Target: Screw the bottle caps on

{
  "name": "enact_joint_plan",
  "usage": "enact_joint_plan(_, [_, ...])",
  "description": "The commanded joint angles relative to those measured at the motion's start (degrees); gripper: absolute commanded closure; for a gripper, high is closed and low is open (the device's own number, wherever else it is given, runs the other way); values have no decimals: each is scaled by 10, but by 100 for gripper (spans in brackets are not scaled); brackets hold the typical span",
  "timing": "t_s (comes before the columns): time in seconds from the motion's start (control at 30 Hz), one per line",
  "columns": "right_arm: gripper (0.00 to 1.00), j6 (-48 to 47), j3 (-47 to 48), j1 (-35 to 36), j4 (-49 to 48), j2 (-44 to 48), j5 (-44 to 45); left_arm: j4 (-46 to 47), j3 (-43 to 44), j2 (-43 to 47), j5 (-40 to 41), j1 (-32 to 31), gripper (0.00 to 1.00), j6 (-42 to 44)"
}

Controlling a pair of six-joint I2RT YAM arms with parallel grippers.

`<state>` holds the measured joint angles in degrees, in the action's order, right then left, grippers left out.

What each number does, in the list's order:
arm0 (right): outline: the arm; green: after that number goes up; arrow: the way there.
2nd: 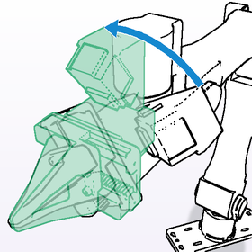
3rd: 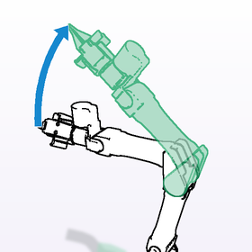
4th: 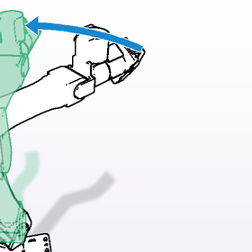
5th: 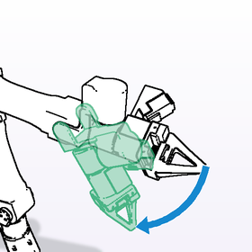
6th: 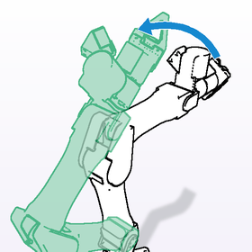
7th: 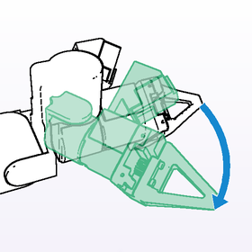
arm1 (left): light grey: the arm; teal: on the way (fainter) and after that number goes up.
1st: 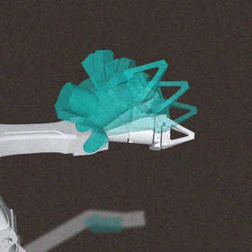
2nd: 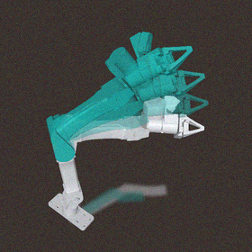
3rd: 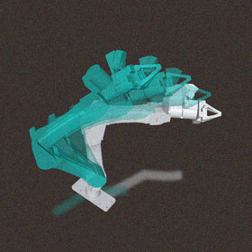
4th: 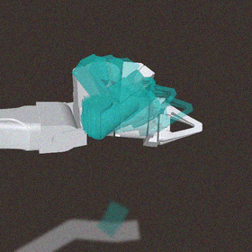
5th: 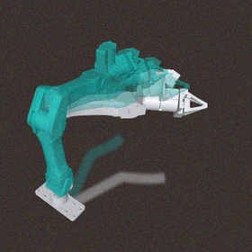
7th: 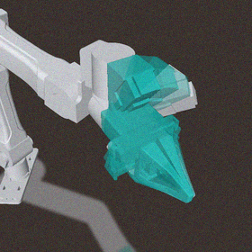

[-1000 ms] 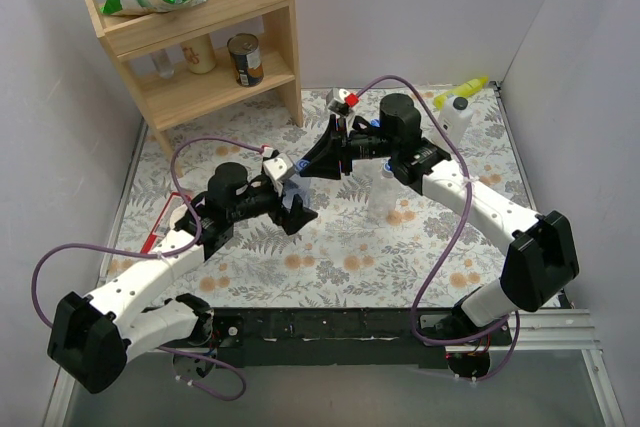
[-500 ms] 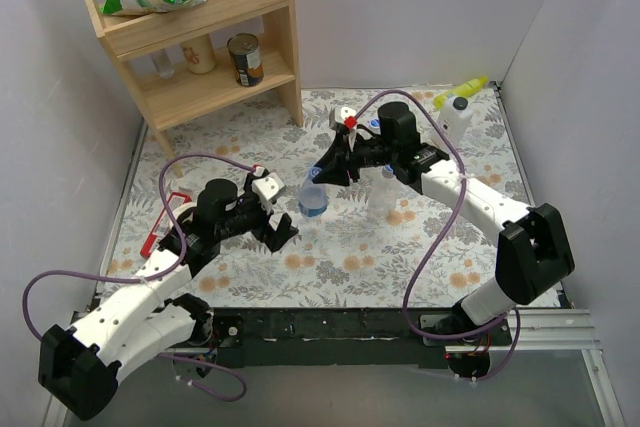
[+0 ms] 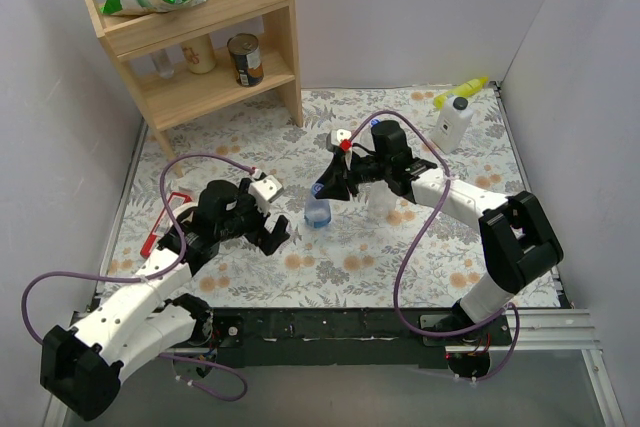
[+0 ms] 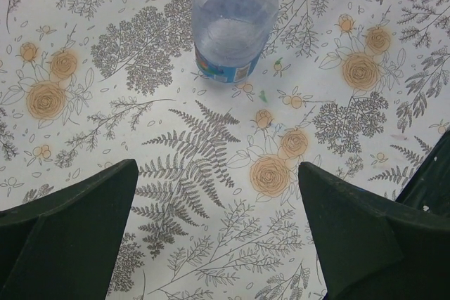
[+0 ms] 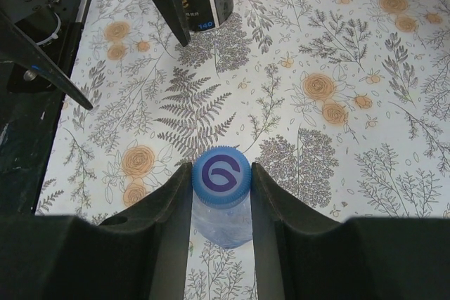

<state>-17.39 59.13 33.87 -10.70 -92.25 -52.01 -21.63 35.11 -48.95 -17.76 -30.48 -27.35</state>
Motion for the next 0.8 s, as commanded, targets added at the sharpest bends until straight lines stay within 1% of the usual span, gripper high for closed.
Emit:
enact_joint_plan(0.0, [74,-10,-7,-2,-37,4,-5,-9,19,-4,0,4,2,5])
enact_joint_plan(0.13, [64,-11,-13,-2,-37,4,-5,-7,19,-9,-2,3,2,6])
enact_joint_plan(0.17, [58,-8,-14,-2,-36,4,-4,-7,19,-9,-3,4,2,7])
enact_joint_plan(0.23, [52,-9,-13,-2,-36,4,-4,-6,18,-11,-3,5,2,7])
enact_joint_plan(0.27, [48,-9,-12,-2,-36,4,-3,-6,19,-12,-3,5,2,7])
enact_joint_plan(0.3, [41,-10,-10,-2,-35,3,-2,-6,18,-13,-3,5,2,7])
enact_joint_plan(0.37, [38,-13,-3,-2,-29,-1,0,-5,18,-14,-6,6,2,7])
enact_joint_plan(0.77, [35,-8,24,-2,-16,-24,-3,-5,16,-14,-13,9,2,10])
